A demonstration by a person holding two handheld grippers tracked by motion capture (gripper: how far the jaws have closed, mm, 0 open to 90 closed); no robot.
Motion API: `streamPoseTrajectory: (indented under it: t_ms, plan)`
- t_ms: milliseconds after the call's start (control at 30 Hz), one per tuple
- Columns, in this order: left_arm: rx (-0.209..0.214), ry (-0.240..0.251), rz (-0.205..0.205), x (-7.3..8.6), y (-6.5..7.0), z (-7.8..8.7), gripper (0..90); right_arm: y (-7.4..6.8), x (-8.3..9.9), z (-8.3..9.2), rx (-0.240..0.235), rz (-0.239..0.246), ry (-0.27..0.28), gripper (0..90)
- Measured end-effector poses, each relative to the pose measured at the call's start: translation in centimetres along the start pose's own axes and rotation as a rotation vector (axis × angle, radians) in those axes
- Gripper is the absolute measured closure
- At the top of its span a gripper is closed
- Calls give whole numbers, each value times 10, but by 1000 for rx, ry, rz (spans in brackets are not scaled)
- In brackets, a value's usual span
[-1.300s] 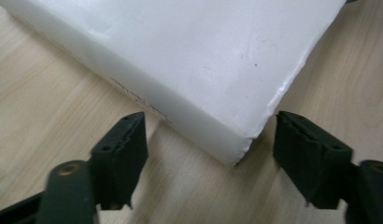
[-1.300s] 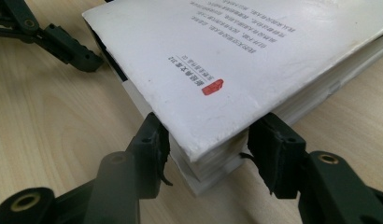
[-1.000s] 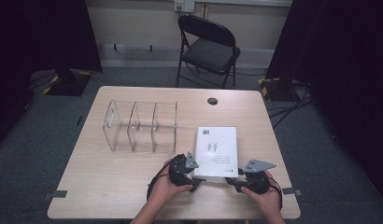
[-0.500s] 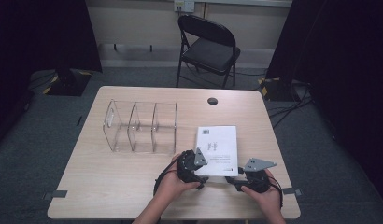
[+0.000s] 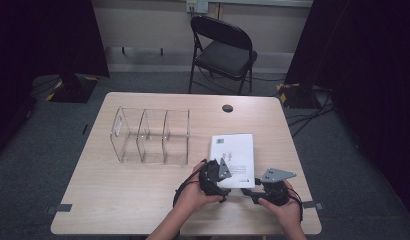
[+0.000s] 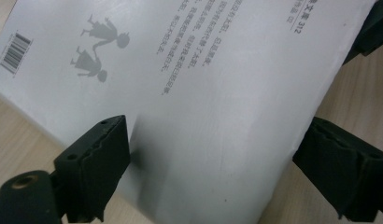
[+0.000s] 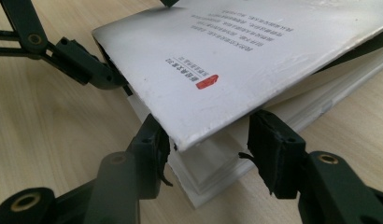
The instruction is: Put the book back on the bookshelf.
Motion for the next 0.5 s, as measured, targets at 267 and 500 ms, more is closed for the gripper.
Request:
streamPoseTrajectory:
  t_ms: [267, 500]
  plan:
    - [-14, -11, -20, -2, 2, -6, 26, 0, -1, 0, 3, -2, -7, 487]
    - [-35, -14, -29, -6, -1, -11, 1, -1, -4, 0, 9, 12, -7, 487]
Point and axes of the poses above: each handheld gripper's, and its own axes: z roughly backward along the jaws, x roughly out of its underside, y roughly to its right, the point moved 8 cm from there along -z, roughly forward along the jaws, and after that the axes turned 11 degrees about z, right-handed, at the moved point
